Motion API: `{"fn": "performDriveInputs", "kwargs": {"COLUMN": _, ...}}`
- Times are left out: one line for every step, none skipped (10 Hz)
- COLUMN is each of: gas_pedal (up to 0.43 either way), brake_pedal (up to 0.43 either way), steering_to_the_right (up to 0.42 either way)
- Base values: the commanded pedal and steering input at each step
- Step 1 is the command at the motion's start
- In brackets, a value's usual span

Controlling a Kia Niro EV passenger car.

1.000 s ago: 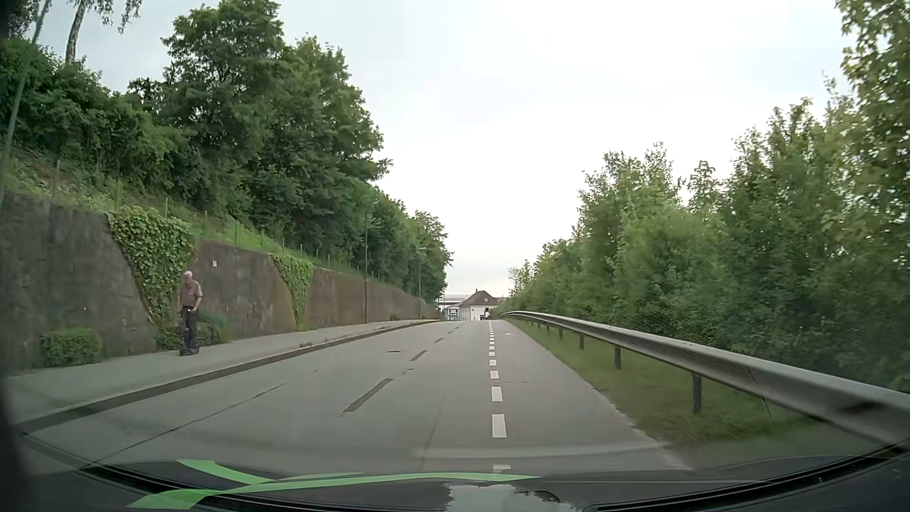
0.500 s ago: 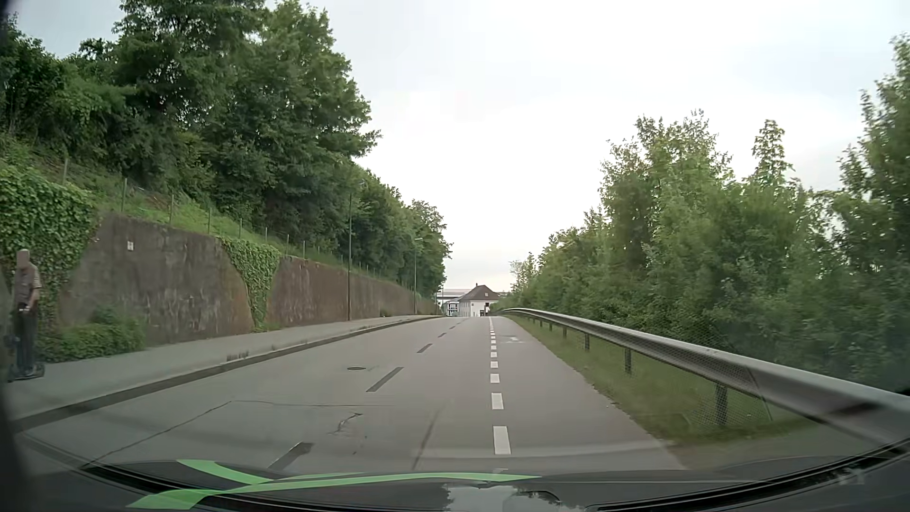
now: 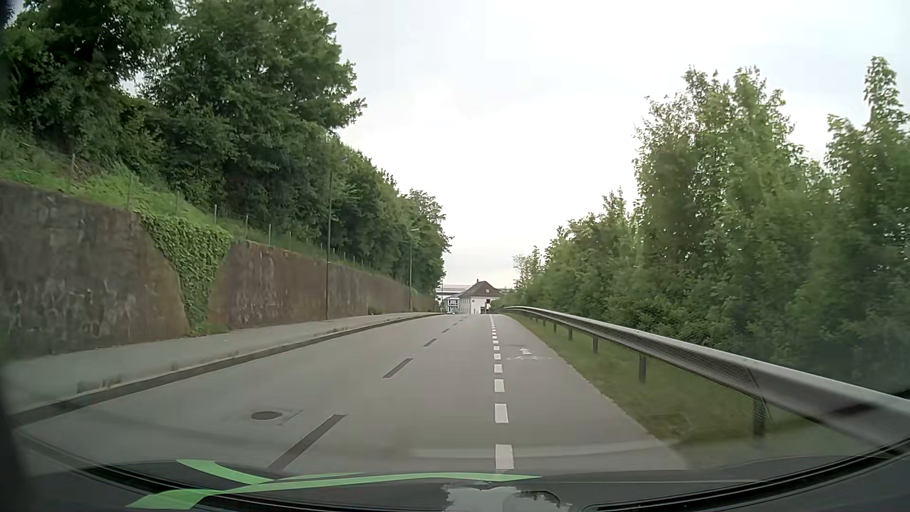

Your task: Follow the waypoints while adhering to traffic rules and regulations

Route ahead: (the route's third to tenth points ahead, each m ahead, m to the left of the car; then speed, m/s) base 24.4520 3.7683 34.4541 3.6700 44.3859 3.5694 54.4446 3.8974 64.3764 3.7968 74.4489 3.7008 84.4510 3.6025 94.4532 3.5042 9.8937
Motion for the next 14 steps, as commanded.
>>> {"fn": "performDriveInputs", "kwargs": {"gas_pedal": 0.150, "brake_pedal": 0.000, "steering_to_the_right": -0.002}}
{"fn": "performDriveInputs", "kwargs": {"gas_pedal": 0.150, "brake_pedal": 0.000, "steering_to_the_right": -0.003}}
{"fn": "performDriveInputs", "kwargs": {"gas_pedal": 0.138, "brake_pedal": 0.000, "steering_to_the_right": -0.003}}
{"fn": "performDriveInputs", "kwargs": {"gas_pedal": 0.138, "brake_pedal": 0.000, "steering_to_the_right": -0.002}}
{"fn": "performDriveInputs", "kwargs": {"gas_pedal": 0.118, "brake_pedal": 0.000, "steering_to_the_right": -0.002}}
{"fn": "performDriveInputs", "kwargs": {"gas_pedal": 0.118, "brake_pedal": 0.000, "steering_to_the_right": -0.002}}
{"fn": "performDriveInputs", "kwargs": {"gas_pedal": 0.118, "brake_pedal": 0.000, "steering_to_the_right": -0.002}}
{"fn": "performDriveInputs", "kwargs": {"gas_pedal": 0.118, "brake_pedal": 0.000, "steering_to_the_right": -0.002}}
{"fn": "performDriveInputs", "kwargs": {"gas_pedal": 0.118, "brake_pedal": 0.000, "steering_to_the_right": -0.002}}
{"fn": "performDriveInputs", "kwargs": {"gas_pedal": 0.118, "brake_pedal": 0.000, "steering_to_the_right": -0.002}}
{"fn": "performDriveInputs", "kwargs": {"gas_pedal": 0.118, "brake_pedal": 0.000, "steering_to_the_right": -0.002}}
{"fn": "performDriveInputs", "kwargs": {"gas_pedal": 0.118, "brake_pedal": 0.000, "steering_to_the_right": -0.002}}
{"fn": "performDriveInputs", "kwargs": {"gas_pedal": 0.118, "brake_pedal": 0.000, "steering_to_the_right": -0.002}}
{"fn": "performDriveInputs", "kwargs": {"gas_pedal": 0.118, "brake_pedal": 0.000, "steering_to_the_right": -0.003}}
